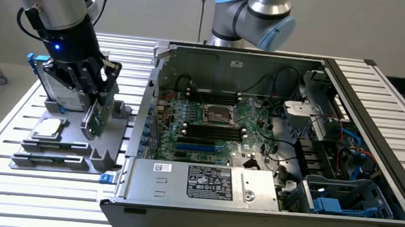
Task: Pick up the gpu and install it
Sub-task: 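Pick up the gpu and move the gpu toward the slot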
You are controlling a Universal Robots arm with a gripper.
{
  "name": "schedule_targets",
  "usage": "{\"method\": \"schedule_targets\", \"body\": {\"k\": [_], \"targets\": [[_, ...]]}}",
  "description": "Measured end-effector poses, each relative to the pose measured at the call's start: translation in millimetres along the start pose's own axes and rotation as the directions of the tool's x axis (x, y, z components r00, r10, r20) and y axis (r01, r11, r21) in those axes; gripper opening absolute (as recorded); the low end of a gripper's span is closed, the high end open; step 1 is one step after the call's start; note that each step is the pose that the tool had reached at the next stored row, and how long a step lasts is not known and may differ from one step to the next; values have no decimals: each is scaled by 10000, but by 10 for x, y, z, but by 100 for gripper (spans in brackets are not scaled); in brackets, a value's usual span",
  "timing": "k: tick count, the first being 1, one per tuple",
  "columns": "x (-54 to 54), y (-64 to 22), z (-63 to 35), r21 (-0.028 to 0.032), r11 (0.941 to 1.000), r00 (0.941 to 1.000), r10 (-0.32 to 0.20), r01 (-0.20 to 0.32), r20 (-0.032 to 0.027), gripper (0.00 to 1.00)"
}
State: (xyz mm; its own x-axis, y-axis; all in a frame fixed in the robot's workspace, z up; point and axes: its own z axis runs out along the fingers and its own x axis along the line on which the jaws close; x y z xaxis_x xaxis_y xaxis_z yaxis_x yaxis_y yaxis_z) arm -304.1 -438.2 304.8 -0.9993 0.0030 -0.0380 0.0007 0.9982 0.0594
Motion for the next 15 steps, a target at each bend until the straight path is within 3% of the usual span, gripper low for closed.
{"method": "schedule_targets", "body": {"k": [8, 15], "targets": [[-48, 20, -362, -4, 10000, 10000, 0, 0, -2, 26], [-262, 33, -671, -5, 10000, 10000, 4, -4, -65, 26]]}}
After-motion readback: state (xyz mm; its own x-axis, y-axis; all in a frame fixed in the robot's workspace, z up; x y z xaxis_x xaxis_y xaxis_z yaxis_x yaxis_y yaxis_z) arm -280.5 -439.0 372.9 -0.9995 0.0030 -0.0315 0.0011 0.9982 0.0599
